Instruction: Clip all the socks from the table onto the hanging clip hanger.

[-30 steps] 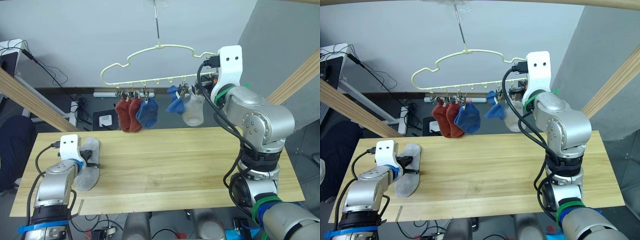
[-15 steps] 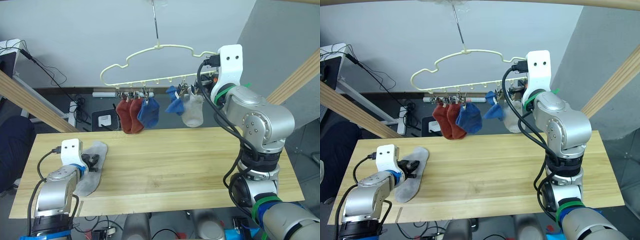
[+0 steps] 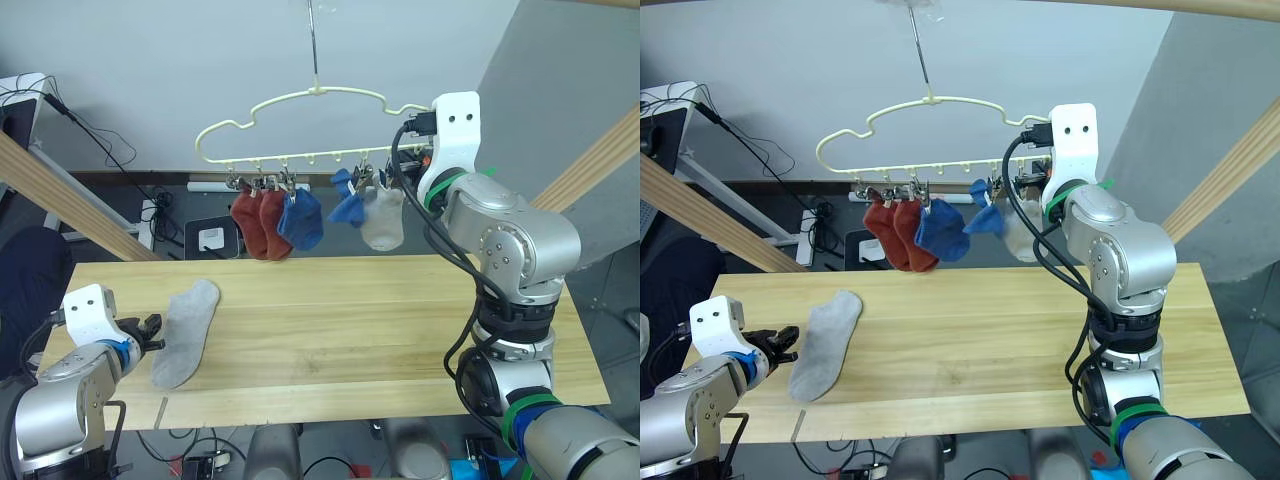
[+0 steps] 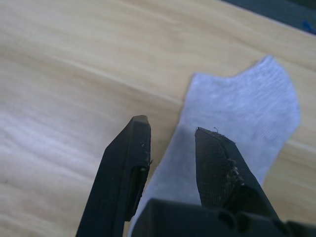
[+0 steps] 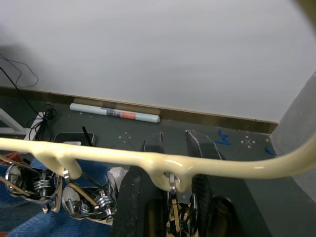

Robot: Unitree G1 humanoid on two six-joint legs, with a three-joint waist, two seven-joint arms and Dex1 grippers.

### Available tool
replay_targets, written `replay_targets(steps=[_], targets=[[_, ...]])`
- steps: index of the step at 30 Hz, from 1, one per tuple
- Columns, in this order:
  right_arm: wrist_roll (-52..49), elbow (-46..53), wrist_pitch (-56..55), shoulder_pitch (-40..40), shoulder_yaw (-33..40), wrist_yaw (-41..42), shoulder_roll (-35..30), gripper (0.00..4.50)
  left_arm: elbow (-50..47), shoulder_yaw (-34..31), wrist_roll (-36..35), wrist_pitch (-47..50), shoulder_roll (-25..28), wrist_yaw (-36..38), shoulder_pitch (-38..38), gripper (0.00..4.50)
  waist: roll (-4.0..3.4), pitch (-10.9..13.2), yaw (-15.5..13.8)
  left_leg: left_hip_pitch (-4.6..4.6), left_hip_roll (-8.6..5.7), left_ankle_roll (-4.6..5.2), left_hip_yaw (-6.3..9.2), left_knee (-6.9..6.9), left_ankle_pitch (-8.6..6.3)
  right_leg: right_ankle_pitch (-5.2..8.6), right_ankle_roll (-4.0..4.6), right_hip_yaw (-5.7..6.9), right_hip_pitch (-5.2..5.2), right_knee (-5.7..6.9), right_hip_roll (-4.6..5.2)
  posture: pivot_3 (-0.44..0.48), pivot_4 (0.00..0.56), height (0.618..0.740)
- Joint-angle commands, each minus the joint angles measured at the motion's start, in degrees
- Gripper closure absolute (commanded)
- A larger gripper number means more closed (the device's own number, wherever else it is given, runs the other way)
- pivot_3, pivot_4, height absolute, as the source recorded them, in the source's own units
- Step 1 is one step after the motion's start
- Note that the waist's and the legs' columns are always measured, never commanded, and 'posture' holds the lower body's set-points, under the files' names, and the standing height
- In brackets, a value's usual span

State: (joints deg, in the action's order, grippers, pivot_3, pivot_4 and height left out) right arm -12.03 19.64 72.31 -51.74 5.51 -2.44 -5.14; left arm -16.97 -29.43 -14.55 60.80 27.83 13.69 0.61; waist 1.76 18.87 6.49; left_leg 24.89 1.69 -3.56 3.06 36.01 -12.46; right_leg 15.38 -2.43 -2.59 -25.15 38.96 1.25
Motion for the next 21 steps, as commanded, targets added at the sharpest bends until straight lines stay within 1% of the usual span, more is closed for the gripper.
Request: replay_targets(steps=[1, 2, 5, 6, 9, 13, 16, 21], targets=[[0.43, 0.61, -0.49, 0.08, 0.51, 0.01, -0.17, 3.93, 2.76, 0.53, 0.09, -1.49, -1.18, -0.86, 0.37, 2.73, 0.0, 0.0, -0.11, 0.0, 0.0, 0.0, 0.0, 0.0, 0.0, 0.0, 0.0, 0.0, 0.0, 0.0, 0.0, -0.162, 0.348, 0.74], [0.43, 0.63, -0.43, 0.02, 0.6, -0.02, -0.19, 3.93, 3.3, 1.18, 0.32, -2.0, -1.15, -0.86, 0.46, 2.73, 0.0, 0.0, -0.11, 0.0, 0.0, 0.0, -0.01, 0.0, 0.0, 0.0, 0.0, -0.01, 0.0, 0.0, 0.0, -0.184, 0.347, 0.74], [0.57, 1.15, -0.03, 0.16, 0.67, -0.09, -0.58, 3.93, 5.57, 2.12, 0.53, -3.14, -1.2, -0.74, 0.14, 2.73, 0.0, 0.0, -0.1, 0.01, -0.01, 0.0, -0.02, 0.0, 0.0, 0.0, 0.0, -0.02, -0.01, -0.01, 0.01, -0.184, 0.347, 0.74], [0.63, 1.4, 0.15, 0.24, 0.73, -0.14, -0.74, 3.93, 6.93, 2.02, 0.53, -3.55, -1.4, -0.86, -0.01, 2.73, 0.0, 0.0, -0.07, 0.01, 0.0, 0.0, -0.02, -0.01, 0.0, 0.0, 0.0, -0.02, -0.01, -0.01, 0.01, -0.203, 0.348, 0.74], [0.67, 1.65, 0.34, 0.31, 0.8, -0.23, -0.9, 3.93, 8.77, 1.83, 0.29, -4.27, -1.57, -1.13, -0.12, 2.73, 0.0, 0.0, -0.01, 0.01, 0.01, 0.0, -0.03, -0.01, 0.0, 0.0, 0.0, -0.02, -0.02, -0.01, 0.01, -0.203, 0.348, 0.74], [0.71, 2.01, 0.79, 0.32, 1.03, -0.44, -1.11, 3.93, 10.65, 3.36, 0.52, -5.13, -1.51, -0.76, -0.73, 2.73, 0.0, 0.0, -0.02, 0.0, 0.01, 0.0, -0.03, 0.0, 0.0, 0.0, 0.01, -0.04, -0.01, 0.01, 0.02, -0.216, 0.351, 0.74], [0.78, 2.28, 1.13, 0.45, 1.11, -0.56, -1.14, 3.93, 10.04, 2.89, -0.44, -6.18, -1.66, -0.11, -0.96, 2.17, 0.0, 0.0, -0.02, -0.01, 0.01, 0.0, -0.03, 0.0, 0.0, 0.0, 0.01, -0.04, -0.01, 0.02, 0.02, -0.216, 0.351, 0.74], [0.67, 2.5, 1.33, 0.51, 1.22, -0.55, -1.07, 3.93, 9.02, 3.18, -0.3, -6.26, -1.25, -0.38, -1.55, 0.62, 0.0, 0.0, -0.06, -0.01, 0.0, 0.0, -0.03, 0.01, 0.0, 0.0, 0.0, -0.04, 0.0, 0.02, 0.04, -0.211, 0.355, 0.74]])
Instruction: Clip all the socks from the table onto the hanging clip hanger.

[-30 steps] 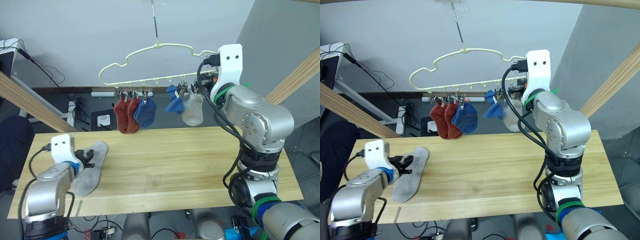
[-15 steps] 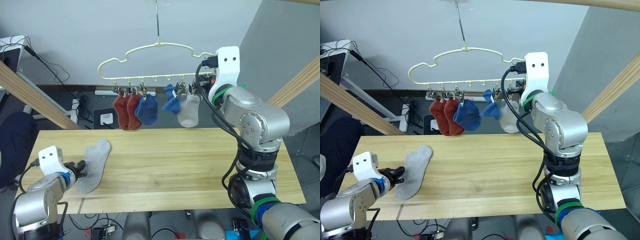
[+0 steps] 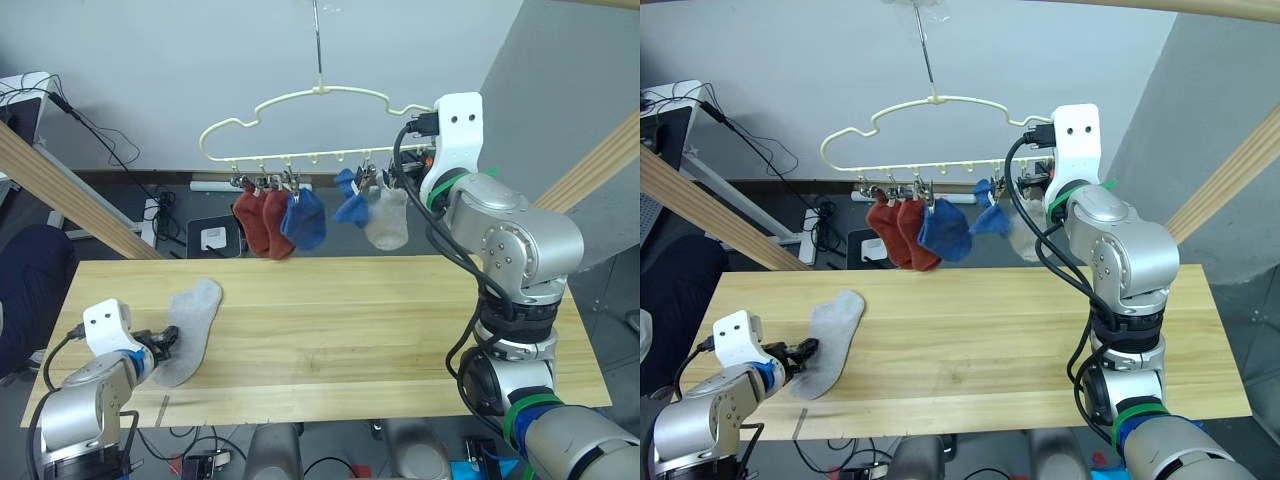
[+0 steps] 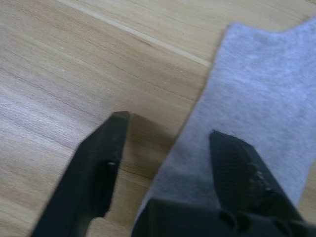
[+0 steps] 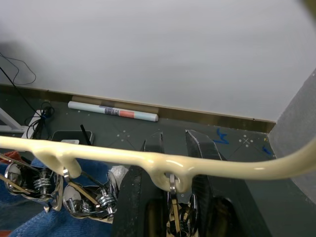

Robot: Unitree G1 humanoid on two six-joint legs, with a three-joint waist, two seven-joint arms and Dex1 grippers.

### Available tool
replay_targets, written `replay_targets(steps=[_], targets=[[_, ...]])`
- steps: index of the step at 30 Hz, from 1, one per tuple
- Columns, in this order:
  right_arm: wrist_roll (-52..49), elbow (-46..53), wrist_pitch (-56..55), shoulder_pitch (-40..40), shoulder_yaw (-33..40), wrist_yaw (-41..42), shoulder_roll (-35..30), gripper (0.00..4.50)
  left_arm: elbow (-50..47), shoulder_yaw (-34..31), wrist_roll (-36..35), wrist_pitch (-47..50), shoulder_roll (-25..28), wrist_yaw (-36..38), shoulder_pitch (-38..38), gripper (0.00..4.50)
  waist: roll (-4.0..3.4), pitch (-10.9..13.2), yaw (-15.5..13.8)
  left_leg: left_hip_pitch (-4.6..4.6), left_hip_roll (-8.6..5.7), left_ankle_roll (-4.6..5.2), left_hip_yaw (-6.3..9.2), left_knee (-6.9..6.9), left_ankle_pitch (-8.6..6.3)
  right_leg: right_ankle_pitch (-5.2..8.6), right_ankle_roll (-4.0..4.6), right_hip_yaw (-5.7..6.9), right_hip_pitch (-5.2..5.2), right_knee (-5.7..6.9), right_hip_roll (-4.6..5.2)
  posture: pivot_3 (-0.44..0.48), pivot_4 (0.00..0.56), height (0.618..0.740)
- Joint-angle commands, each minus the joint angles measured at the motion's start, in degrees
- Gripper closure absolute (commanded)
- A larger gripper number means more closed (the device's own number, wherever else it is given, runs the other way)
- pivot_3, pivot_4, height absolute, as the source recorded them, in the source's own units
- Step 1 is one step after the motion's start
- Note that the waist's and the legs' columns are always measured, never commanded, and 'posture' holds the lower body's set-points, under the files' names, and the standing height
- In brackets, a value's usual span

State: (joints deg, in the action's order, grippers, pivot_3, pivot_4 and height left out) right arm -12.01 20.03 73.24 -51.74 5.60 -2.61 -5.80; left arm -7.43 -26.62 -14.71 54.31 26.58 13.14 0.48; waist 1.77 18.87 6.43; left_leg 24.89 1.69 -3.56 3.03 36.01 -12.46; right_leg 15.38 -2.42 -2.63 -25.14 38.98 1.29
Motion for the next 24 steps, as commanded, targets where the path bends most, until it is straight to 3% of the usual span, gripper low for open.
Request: replay_targets(steps=[1, 2, 10, 16, 24], targets=[[0.64, 1.99, 0.29, 0.56, 1.07, -0.42, -0.22, 3.93, -0.84, 0.29, -0.18, 0.18, 0.25, 0.34, -1.58, 0.31, 0.0, 0.0, 0.0, 0.0, 0.0, 0.0, 0.0, 0.0, 0.0, 0.0, 0.0, 0.0, 0.0, 0.0, 0.01, -0.211, 0.355, 0.74], [0.64, 1.88, 0.19, 0.59, 1.0, -0.45, -0.08, 3.93, -1.03, 0.23, -0.2, 0.12, 0.44, 0.47, -1.69, 0.04, 0.0, 0.0, 0.01, 0.0, 0.0, 0.0, 0.0, 0.0, 0.0, 0.0, 0.0, 0.0, 0.0, 0.0, 0.01, -0.211, 0.355, 0.74], [0.61, 1.87, -0.05, 0.91, 0.92, -0.39, 0.11, 3.93, -4.47, -2.95, -5.34, 0.56, -0.54, 1.84, 0.02, 0.04, 0.0, 0.0, -0.01, 0.01, 0.0, 0.0, 0.01, 0.0, 0.0, 0.0, 0.0, 0.03, 0.0, 0.0, 0.0, -0.196, 0.356, 0.74], [0.67, 1.84, -0.01, 0.86, 1.07, -0.52, 0.19, 3.93, -4.68, -0.32, -6.3, 0.12, -0.14, 2.46, 0.69, 0.04, 0.0, 0.0, 0.0, 0.01, -0.01, 0.0, 0.01, 0.0, 0.0, 0.0, 0.0, 0.03, 0.0, -0.01, -0.01, -0.206, 0.359, 0.74], [0.88, 1.83, 0.14, 0.65, 1.27, -0.79, 0.07, 3.93, 4.99, 5.53, -3.44, -2.99, 0.06, 2.33, 6.73, 0.04, 0.0, 0.0, 0.0, 0.01, -0.03, 0.0, 0.02, 0.02, 0.0, 0.0, 0.0, 0.05, 0.01, 0.0, -0.04, -0.226, 0.362, 0.74]])
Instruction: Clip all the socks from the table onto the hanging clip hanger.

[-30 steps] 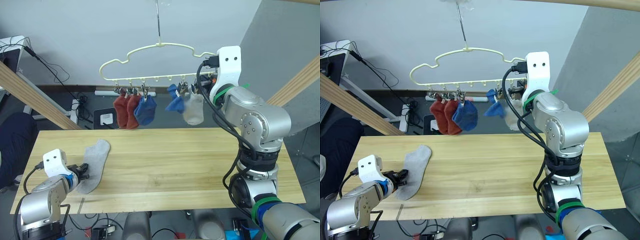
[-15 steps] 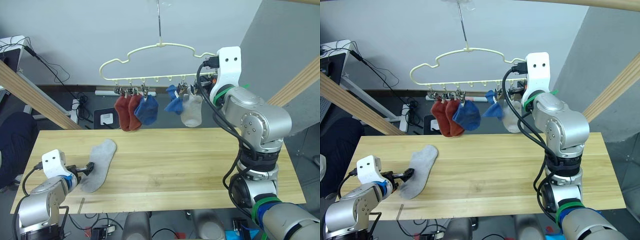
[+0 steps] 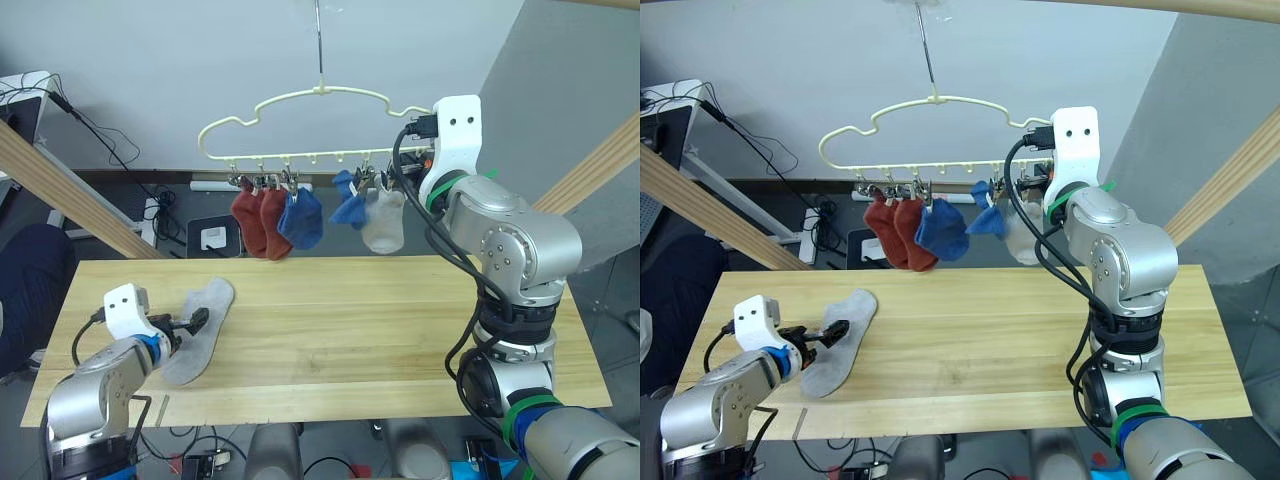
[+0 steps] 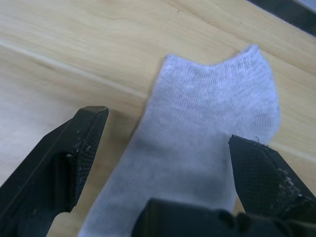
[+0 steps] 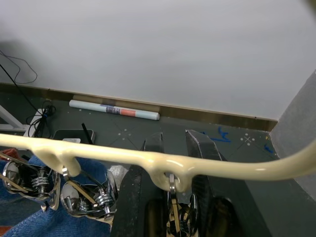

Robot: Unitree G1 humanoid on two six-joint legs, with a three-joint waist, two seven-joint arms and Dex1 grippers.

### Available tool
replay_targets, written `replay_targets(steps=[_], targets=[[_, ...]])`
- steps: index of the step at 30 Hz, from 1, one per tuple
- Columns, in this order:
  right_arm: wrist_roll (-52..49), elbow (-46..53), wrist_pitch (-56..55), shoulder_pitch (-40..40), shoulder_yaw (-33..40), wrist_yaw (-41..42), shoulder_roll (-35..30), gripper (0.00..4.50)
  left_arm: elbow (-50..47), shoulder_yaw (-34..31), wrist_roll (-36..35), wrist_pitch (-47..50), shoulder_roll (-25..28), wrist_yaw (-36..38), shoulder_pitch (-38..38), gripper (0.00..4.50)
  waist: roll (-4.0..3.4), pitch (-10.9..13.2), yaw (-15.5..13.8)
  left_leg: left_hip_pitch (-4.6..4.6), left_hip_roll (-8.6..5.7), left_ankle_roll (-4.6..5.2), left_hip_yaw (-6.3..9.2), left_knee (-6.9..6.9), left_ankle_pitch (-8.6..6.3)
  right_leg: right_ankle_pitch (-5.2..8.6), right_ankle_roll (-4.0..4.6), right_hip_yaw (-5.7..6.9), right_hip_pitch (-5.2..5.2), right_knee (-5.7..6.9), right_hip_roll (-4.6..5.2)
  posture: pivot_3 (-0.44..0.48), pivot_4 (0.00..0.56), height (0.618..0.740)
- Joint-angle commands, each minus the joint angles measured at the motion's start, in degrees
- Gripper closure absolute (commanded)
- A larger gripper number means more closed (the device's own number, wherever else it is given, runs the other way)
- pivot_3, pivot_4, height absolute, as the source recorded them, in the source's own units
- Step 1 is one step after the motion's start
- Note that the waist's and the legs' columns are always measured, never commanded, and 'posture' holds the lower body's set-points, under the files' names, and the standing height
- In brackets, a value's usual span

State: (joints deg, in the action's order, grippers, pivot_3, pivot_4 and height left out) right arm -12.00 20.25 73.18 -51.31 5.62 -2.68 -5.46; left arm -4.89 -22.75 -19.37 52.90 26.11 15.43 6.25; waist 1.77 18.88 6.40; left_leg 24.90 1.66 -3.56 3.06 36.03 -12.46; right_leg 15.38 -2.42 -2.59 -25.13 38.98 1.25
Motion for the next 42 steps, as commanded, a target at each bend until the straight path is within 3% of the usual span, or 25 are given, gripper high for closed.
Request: replay_targets(steps=[1, 13, 16, 29, 34, 42], targets=[[0.94, 1.68, 0.2, 0.25, 1.21, -0.77, -0.33, 3.93, 3.72, 2.75, 1.79, -2.1, 0.62, 0.27, 1.52, 0.04, 0.0, 0.0, 0.05, 0.0, 0.0, 0.0, -0.01, 0.0, 0.0, 0.0, 0.0, -0.01, 0.0, 0.0, 0.0, -0.233, 0.363, 0.74], [1.11, 3.08, 1.69, 0.33, 1.78, -1.29, -0.62, 3.93, 4.72, 10.69, 5.24, -2.1, 2.64, 2.65, -0.48, 0.04, -0.05, 0.03, 0.17, -0.04, 0.01, 0.0, -0.03, 0.01, 0.0, 0.0, 0.0, -0.06, 0.03, 0.02, 0.02, -0.255, 0.369, 0.74], [0.96, 2.99, 1.61, 0.24, 1.83, -1.26, -0.54, 3.93, 3.79, 11.55, 5.36, -1.87, 3.24, 3.27, -1.11, 0.61, -0.09, 0.04, 0.18, -0.04, 0.02, 0.0, -0.03, 0.0, 0.0, 0.0, 0.0, -0.06, 0.03, 0.01, 0.03, -0.255, 0.369, 0.74], [0.82, 2.96, 1.23, 0.39, 1.62, -1.3, 0.11, 3.93, 2.45, 11.98, 5.36, -0.9, 3.62, 4.08, -1.6, 4.43, -0.09, 0.04, 0.22, -0.06, 0.01, 0.0, -0.03, 0.0, 0.0, 0.0, 0.0, -0.05, 0.03, 0.01, 0.01, -0.24, 0.36, 0.74], [0.8, 3.31, 1.42, 0.62, 1.48, -1.21, -0.01, 3.93, 0.54, 11.63, 3.16, -0.73, 2.61, 5.77, -1.89, 4.47, -0.09, 0.04, 0.22, -0.06, 0.01, 0.0, -0.03, 0.0, 0.0, 0.0, 0.0, -0.05, 0.03, 0.01, 0.01, -0.245, 0.353, 0.74], [0.22, 3.47, 2.38, -0.15, 1.3, -0.42, -0.21, 3.93, -14.12, 11.79, -7.6, 3.49, 2.55, 14.35, -3.24, 4.47, -0.03, 0.08, 0.14, 0.03, 0.01, 0.0, -0.01, -0.01, 0.0, 0.01, -0.01, -0.01, 0.01, -0.05, 0.04, -0.24, 0.361, 0.74]])
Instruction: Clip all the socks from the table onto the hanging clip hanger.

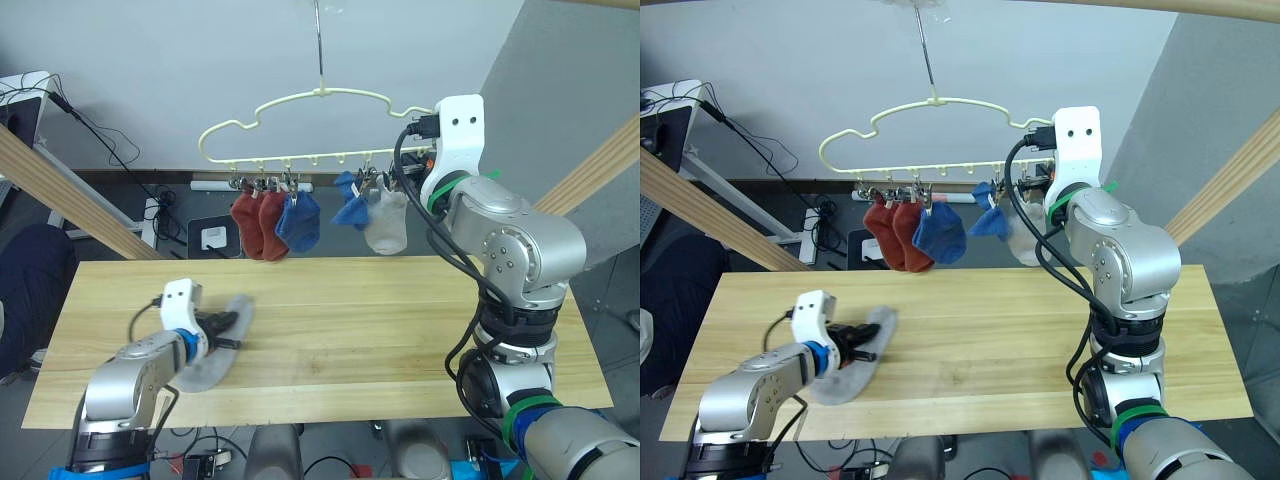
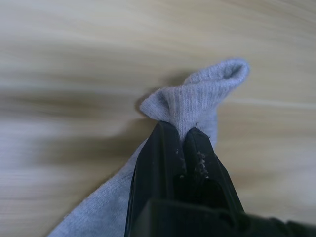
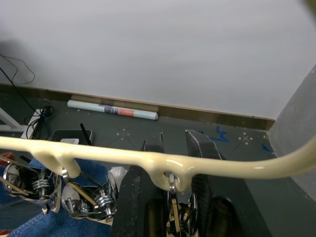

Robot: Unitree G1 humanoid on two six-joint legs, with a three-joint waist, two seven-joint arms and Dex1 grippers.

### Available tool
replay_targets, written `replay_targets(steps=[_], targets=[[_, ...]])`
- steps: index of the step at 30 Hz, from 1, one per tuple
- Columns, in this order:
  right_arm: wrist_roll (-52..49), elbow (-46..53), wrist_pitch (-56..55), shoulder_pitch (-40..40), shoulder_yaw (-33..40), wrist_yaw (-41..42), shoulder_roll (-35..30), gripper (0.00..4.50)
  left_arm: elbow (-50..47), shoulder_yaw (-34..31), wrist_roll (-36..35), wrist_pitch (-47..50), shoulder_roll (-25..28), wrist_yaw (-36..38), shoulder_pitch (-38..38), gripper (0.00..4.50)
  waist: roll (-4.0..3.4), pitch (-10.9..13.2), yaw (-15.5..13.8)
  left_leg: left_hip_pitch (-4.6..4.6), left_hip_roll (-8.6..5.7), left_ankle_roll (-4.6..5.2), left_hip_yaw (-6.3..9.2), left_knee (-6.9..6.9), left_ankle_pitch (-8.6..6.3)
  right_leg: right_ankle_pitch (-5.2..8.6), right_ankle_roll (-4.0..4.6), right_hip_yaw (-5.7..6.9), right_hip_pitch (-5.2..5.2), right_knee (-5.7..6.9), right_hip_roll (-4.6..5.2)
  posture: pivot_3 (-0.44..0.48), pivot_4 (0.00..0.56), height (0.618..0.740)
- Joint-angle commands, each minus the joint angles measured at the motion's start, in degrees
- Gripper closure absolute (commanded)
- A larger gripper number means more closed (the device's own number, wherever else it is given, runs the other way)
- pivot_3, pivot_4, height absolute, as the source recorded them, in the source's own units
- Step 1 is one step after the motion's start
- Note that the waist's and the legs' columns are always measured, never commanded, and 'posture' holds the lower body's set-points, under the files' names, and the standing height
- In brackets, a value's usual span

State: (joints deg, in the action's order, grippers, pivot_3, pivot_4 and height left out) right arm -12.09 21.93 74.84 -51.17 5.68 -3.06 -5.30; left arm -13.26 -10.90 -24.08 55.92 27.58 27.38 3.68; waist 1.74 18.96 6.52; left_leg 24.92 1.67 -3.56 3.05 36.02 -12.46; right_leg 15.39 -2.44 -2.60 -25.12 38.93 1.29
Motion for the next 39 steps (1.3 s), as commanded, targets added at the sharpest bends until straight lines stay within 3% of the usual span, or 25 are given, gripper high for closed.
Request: replay_targets(steps=[1, 6, 11, 17, 22, 39], targets=[[0.3, 1.86, 0.8, -0.35, 1.25, 0.05, -0.38, 3.93, -6.81, -0.02, -3.78, 0.79, 1.17, 2.92, -0.76, 4.47, -0.01, 0.0, 0.03, -0.01, 0.0, 0.0, 0.0, 0.0, 0.0, 0.0, 0.0, -0.01, -0.01, 0.01, -0.02, -0.24, 0.361, 0.74], [0.09, 2.56, 2.62, -1.05, 2.27, 0.02, 0.23, 3.93, -12.47, 2.48, -9.83, 1.66, -1.64, 4.6, 4.98, 4.47, -0.02, 0.02, -0.13, -0.01, -0.01, 0.0, 0.01, 0.0, 0.0, 0.0, 0.0, 0.0, 0.0, 0.02, -0.05, -0.244, 0.363, 0.74], [0.22, 3.11, 4.41, -2.58, 3.34, -0.47, 1.73, 3.93, -12.88, 6.76, -11.51, 2.58, -4.76, 3.56, 12.37, 4.47, -0.01, 0.04, 0.31, 0.02, -0.07, 0.01, -0.04, 0.05, 0.0, -0.01, -0.02, -0.06, 0.02, -0.01, -0.05, -0.268, 0.369, 0.74], [0.35, 2.54, 4.78, -3.96, 4.19, -0.58, 2.27, 3.93, -8.38, 12.23, -11.13, 1.96, -8.81, 2.88, 20.15, 4.47, -0.06, 0.13, 1.31, 0.04, -0.03, 0.01, -0.02, 0.03, 0.0, 0.0, -0.01, -0.05, -0.01, -0.01, -0.11, -0.286, 0.37, 0.74], [0.44, 1.9, 4.83, -4.67, 4.6, -0.86, 3.16, 3.93, -3.83, 14.39, -9.44, -0.25, -11.52, 2.2, 22.09, 4.47, -0.08, 0.15, 1.88, 0.04, -0.03, 0.02, -0.07, 0.03, 0.0, 0.0, -0.02, -0.1, -0.01, -0.02, -0.12, -0.298, 0.374, 0.74], [0.4, 1.07, 5.0, -6.43, 5.23, -1.41, 4.75, 3.93, 8.48, 15.21, -5.8, -5.44, -21.99, -2.27, 30.91, 4.47, -0.11, 0.3, 2.09, 0.07, -0.04, 0.02, -0.08, 0.05, 0.0, 0.0, -0.03, -0.1, -0.02, -0.01, -0.13, -0.315, 0.378, 0.74]])
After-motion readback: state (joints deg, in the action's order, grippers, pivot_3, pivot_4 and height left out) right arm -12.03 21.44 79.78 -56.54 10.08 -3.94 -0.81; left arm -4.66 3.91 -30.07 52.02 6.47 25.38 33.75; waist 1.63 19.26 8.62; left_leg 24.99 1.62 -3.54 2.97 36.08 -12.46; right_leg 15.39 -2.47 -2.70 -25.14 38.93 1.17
